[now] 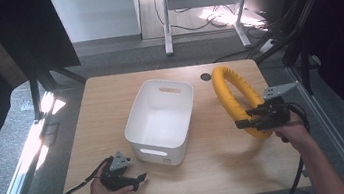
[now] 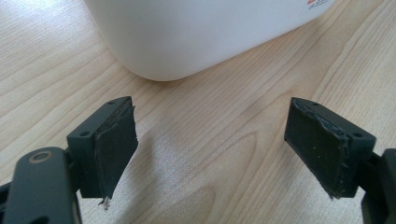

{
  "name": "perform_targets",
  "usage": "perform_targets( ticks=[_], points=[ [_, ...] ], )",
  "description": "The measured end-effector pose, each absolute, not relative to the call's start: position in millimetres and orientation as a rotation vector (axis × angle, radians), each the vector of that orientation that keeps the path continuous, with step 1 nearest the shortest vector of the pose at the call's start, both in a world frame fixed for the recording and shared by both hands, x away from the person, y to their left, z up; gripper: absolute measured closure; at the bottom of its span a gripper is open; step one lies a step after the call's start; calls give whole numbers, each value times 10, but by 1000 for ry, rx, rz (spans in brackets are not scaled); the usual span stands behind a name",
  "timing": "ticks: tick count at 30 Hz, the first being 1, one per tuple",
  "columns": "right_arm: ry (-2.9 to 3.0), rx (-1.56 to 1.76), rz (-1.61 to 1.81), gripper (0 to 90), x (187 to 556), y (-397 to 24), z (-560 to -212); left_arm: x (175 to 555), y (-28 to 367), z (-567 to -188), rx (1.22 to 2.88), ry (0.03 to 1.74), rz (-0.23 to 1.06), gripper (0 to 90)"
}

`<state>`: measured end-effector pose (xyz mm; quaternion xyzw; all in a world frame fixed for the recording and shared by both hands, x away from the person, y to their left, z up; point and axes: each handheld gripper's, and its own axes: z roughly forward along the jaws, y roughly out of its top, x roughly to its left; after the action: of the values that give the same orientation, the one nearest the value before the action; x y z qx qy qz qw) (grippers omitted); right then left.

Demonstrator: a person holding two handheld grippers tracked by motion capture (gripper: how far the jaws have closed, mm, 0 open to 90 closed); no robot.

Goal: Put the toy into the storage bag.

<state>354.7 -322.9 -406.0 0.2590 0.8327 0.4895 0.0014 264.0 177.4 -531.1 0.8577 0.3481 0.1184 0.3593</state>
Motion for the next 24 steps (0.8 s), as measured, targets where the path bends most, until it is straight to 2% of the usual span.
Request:
perform_targets(
  ticks=[24],
  points=[
    [2548,776,1722,520,3449,-3015,-4008,2642,1775,-5311,2214,895,305,169]
  ],
)
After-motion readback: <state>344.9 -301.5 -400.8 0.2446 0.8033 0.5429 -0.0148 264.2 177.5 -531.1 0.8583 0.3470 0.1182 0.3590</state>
